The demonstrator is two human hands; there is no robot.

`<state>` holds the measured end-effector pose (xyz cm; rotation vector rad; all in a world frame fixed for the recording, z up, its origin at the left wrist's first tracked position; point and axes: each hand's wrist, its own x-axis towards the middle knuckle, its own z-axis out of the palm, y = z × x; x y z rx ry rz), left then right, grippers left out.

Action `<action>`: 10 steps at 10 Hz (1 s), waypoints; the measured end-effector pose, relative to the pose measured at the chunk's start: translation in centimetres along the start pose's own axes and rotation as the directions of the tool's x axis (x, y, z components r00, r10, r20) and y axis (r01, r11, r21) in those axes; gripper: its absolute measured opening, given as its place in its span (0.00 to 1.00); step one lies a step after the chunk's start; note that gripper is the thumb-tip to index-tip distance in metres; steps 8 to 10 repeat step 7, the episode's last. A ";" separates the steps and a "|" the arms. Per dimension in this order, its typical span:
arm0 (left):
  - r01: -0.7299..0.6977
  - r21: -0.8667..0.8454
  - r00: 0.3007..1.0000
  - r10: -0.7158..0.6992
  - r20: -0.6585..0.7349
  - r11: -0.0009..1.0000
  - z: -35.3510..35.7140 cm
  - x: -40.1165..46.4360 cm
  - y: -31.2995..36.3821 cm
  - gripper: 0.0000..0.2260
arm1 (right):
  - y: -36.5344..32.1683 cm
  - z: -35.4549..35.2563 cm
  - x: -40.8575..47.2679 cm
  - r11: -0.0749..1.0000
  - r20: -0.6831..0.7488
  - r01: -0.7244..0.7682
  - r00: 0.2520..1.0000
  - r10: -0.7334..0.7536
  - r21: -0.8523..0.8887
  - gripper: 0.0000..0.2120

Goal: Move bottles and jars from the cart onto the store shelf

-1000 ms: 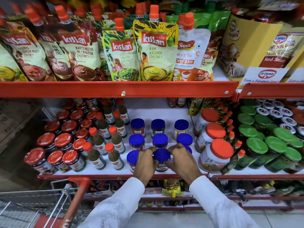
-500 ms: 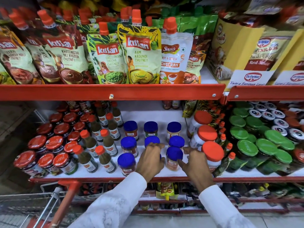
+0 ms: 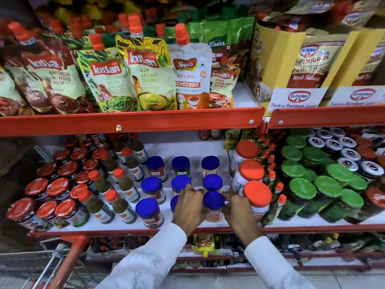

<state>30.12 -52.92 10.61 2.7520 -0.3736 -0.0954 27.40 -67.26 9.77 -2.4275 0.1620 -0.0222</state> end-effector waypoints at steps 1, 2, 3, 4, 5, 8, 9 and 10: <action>0.046 -0.016 0.999 -0.046 -0.012 0.999 0.7 -0.3 0.2 0.16 | 0.3 -0.2 -0.1 1.000 0.020 0.005 1.000 -0.005 0.004 0.20; 0.060 -0.026 0.998 -0.061 -0.028 0.998 1.2 -0.6 0.3 0.17 | 0.5 -0.4 0.0 1.000 0.040 0.022 0.999 -0.022 -0.009 0.20; 0.075 -0.042 0.997 -0.076 -0.031 0.996 1.3 -0.8 0.5 0.17 | 0.5 -0.6 0.0 1.000 0.062 0.007 0.998 -0.007 -0.009 0.21; 0.082 -0.058 0.995 -0.085 -0.046 0.995 1.4 -1.0 0.8 0.16 | 0.7 -1.0 -0.3 1.000 0.061 0.010 0.998 -0.009 -0.020 0.20; 0.110 -0.093 0.993 -0.112 -0.021 0.990 1.4 -1.1 0.9 0.17 | 0.5 -1.2 -0.4 1.000 0.089 0.000 0.996 0.002 -0.024 0.19; 0.002 0.023 0.989 0.002 -0.150 1.000 -1.4 -2.6 1.8 0.23 | 0.4 -5.4 -3.0 1.000 -0.112 0.013 0.994 -0.016 -0.027 0.18; 0.002 0.023 0.989 0.002 -0.150 1.000 -1.4 -2.6 1.8 0.23 | 0.4 -5.4 -3.0 1.000 -0.112 0.013 0.994 -0.016 -0.027 0.18; 0.002 0.023 0.989 0.002 -0.150 1.000 -1.4 -2.6 1.8 0.23 | 0.4 -5.4 -3.0 1.000 -0.112 0.013 0.994 -0.016 -0.027 0.18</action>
